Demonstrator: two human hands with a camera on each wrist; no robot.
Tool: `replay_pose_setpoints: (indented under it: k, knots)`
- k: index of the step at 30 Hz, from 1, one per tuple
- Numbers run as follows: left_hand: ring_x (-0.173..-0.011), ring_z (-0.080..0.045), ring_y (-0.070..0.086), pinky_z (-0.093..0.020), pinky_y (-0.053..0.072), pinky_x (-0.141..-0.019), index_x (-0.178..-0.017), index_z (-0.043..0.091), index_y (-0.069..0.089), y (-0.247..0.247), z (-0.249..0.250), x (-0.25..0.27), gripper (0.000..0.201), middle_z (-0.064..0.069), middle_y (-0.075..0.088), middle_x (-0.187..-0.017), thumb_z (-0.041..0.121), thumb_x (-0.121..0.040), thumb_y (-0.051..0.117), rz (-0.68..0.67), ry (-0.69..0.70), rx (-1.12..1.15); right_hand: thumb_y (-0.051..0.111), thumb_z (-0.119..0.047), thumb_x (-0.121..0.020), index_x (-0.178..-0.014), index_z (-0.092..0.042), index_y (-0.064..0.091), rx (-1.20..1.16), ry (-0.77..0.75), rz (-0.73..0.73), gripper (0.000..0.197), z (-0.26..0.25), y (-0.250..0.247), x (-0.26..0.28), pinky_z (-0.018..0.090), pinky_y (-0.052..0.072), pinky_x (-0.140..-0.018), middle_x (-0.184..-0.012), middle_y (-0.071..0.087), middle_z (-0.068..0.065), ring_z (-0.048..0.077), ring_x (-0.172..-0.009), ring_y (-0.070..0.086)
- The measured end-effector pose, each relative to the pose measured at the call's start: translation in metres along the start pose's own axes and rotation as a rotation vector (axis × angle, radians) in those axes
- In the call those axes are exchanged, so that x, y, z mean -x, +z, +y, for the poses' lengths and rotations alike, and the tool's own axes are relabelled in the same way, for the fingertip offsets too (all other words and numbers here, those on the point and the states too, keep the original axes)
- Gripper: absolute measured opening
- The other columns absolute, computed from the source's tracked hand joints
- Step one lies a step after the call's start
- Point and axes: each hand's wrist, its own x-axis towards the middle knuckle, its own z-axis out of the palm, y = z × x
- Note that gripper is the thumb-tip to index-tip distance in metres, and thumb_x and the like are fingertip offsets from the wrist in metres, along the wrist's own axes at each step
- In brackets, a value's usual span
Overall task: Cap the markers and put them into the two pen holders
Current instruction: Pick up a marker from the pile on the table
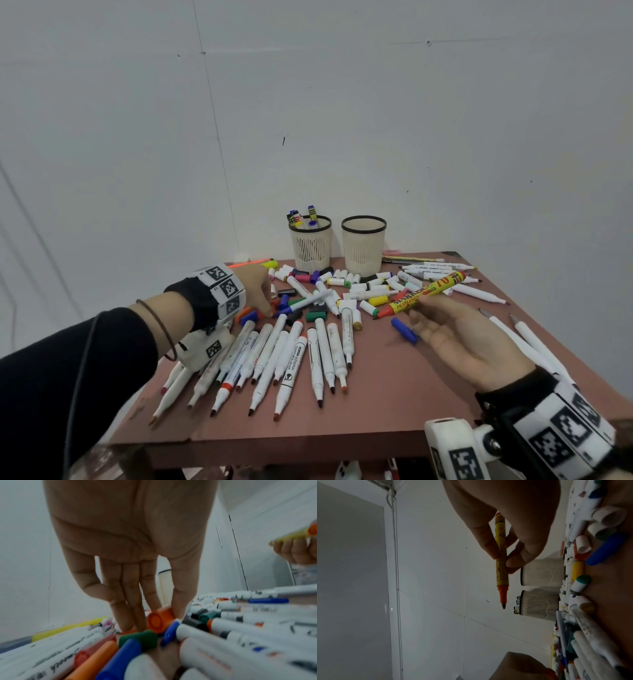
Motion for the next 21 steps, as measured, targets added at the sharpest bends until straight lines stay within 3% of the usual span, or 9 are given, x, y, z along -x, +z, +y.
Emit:
replay_pose_setpoints:
  k: [4, 9, 13, 16, 19, 21]
  knots:
    - [-0.083, -0.013, 0.062, -0.025, 0.052, -0.072, -0.080, 0.022, 0.070, -0.007, 0.000, 0.022, 0.014, 0.003, 0.069, -0.084, 0.027, -0.071, 0.079, 0.170, 0.018, 0.236, 0.051, 0.004, -0.089, -0.077, -0.005, 0.057, 0.006, -0.056, -0.026, 0.016, 0.003, -0.002, 0.012, 0.024, 0.057, -0.054, -0.079, 0.063, 0.013, 0.019, -0.069, 0.059]
    - [-0.073, -0.012, 0.063, -0.023, 0.050, -0.067, -0.088, 0.021, 0.074, -0.007, 0.016, 0.066, 0.014, -0.002, 0.071, -0.078, 0.021, -0.074, 0.078, 0.389, 0.135, 0.541, 0.054, -0.002, -0.090, -0.082, -0.005, 0.061, -0.022, -0.118, -0.054, 0.011, 0.009, 0.001, 0.026, 0.026, 0.057, -0.067, -0.079, 0.067, 0.011, 0.019, -0.073, 0.062]
    - [-0.055, 0.002, 0.057, -0.012, 0.043, -0.056, -0.080, 0.026, 0.073, 0.001, 0.035, 0.102, 0.016, 0.011, 0.065, -0.056, 0.012, -0.075, 0.078, 0.459, 0.228, 0.909, 0.054, 0.004, -0.088, -0.088, -0.005, 0.057, 0.025, -0.194, -0.075, 0.009, 0.015, 0.007, 0.037, 0.032, 0.057, -0.074, -0.081, 0.066, 0.012, 0.017, -0.063, 0.066]
    - [-0.061, -0.002, 0.063, -0.015, 0.048, -0.062, -0.084, 0.016, 0.073, 0.009, 0.049, 0.128, 0.017, 0.010, 0.068, -0.060, 0.002, -0.075, 0.075, 0.474, 0.286, 1.162, 0.056, 0.010, -0.084, -0.102, -0.009, 0.050, 0.031, -0.284, -0.089, 0.027, 0.019, 0.016, 0.048, 0.033, 0.060, -0.071, -0.084, 0.064, 0.014, 0.019, -0.066, 0.066]
    - [-0.064, -0.004, 0.066, -0.013, 0.050, -0.061, -0.089, 0.007, 0.072, 0.018, 0.061, 0.149, 0.018, 0.005, 0.073, -0.070, -0.005, -0.076, 0.070, 0.505, 0.323, 1.322, 0.057, 0.012, -0.084, -0.128, -0.030, 0.037, 0.036, -0.397, -0.086, 0.064, 0.023, 0.023, 0.059, 0.034, 0.059, -0.073, -0.082, 0.066, 0.014, 0.019, -0.069, 0.067]
    - [-0.066, -0.004, 0.067, -0.013, 0.049, -0.061, -0.092, 0.005, 0.072, 0.025, 0.068, 0.161, 0.019, 0.002, 0.074, -0.074, -0.003, -0.076, 0.070, 0.521, 0.340, 1.369, 0.057, 0.011, -0.085, -0.132, -0.033, 0.035, 0.061, -0.456, -0.095, 0.069, 0.025, 0.027, 0.066, 0.032, 0.059, -0.071, -0.085, 0.066, 0.015, 0.018, -0.070, 0.067]
